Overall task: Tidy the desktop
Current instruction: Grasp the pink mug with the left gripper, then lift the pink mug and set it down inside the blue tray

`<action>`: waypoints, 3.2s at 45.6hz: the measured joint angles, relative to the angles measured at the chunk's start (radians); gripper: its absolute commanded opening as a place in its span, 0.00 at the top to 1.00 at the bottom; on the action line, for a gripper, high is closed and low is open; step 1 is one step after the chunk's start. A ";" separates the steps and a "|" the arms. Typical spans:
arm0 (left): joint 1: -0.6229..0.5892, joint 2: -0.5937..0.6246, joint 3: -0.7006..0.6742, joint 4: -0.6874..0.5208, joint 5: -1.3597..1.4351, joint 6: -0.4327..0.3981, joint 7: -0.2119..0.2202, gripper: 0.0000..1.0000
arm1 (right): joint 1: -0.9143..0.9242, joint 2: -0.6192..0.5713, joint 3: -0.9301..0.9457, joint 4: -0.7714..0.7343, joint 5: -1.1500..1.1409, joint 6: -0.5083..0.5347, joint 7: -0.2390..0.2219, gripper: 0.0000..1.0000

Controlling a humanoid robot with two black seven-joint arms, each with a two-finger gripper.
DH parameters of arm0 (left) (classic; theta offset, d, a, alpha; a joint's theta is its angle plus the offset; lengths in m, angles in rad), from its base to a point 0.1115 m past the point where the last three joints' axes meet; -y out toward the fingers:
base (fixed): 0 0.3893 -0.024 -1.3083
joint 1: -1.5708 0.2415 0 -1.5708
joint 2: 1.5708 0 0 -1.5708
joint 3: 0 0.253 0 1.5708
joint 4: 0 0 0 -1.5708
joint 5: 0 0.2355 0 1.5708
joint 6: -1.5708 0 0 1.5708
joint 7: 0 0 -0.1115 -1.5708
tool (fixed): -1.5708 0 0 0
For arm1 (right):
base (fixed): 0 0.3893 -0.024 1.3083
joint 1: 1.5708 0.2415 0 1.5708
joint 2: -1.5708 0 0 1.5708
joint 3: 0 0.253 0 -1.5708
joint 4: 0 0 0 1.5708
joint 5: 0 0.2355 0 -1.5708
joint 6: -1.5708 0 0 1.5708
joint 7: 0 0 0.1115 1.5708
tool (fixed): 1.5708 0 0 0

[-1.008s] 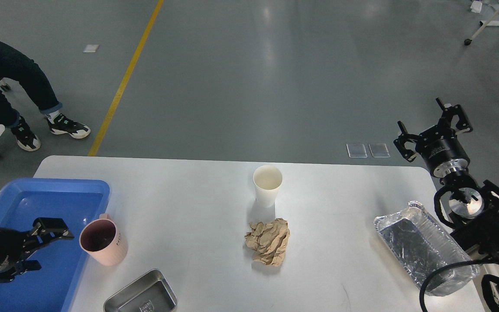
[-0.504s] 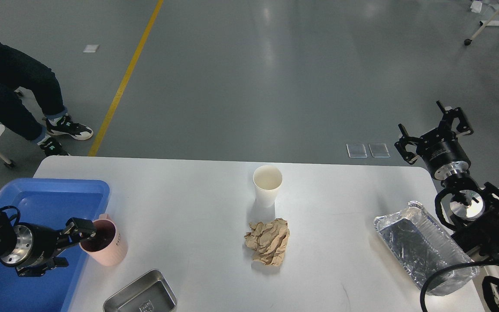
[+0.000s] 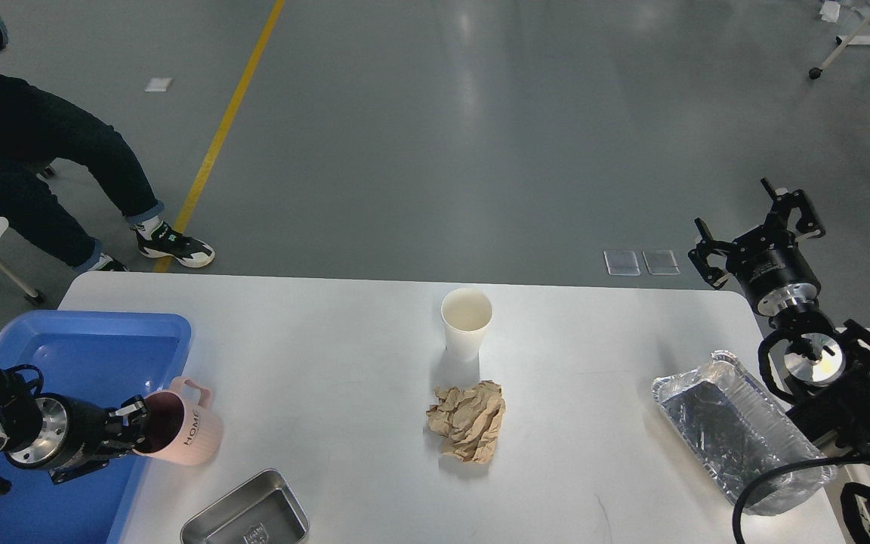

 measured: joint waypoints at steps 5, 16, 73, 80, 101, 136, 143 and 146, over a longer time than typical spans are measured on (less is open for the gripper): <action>-0.007 0.000 0.000 0.000 0.000 0.014 0.000 1.00 | -0.001 0.000 0.000 0.001 0.000 0.000 0.000 0.00; -0.008 -0.003 0.000 -0.003 0.001 0.026 0.000 1.00 | -0.004 0.000 0.000 0.003 0.000 0.000 0.000 0.00; 0.010 0.849 0.105 -0.205 -0.183 -0.497 -0.342 1.00 | 0.029 -0.071 0.000 0.008 -0.015 0.003 -0.001 0.00; 0.009 0.852 0.175 -0.204 -0.181 -0.447 -0.378 1.00 | 0.029 -0.066 0.000 0.008 -0.015 0.003 -0.001 0.00; 0.016 0.652 0.264 -0.183 -0.170 -0.127 -0.281 1.00 | 0.017 -0.059 -0.019 0.008 -0.015 0.001 -0.001 0.00; 0.021 0.363 0.269 -0.029 -0.111 0.026 -0.146 1.00 | 0.003 -0.052 -0.021 0.006 -0.015 0.003 0.000 0.00; 0.020 0.320 0.269 -0.001 -0.108 0.026 -0.146 0.92 | 0.003 -0.051 -0.021 0.007 -0.015 0.003 0.000 0.00; 0.018 0.316 0.268 0.002 -0.107 0.025 -0.146 0.86 | 0.003 -0.051 -0.021 0.007 -0.015 0.003 0.000 0.00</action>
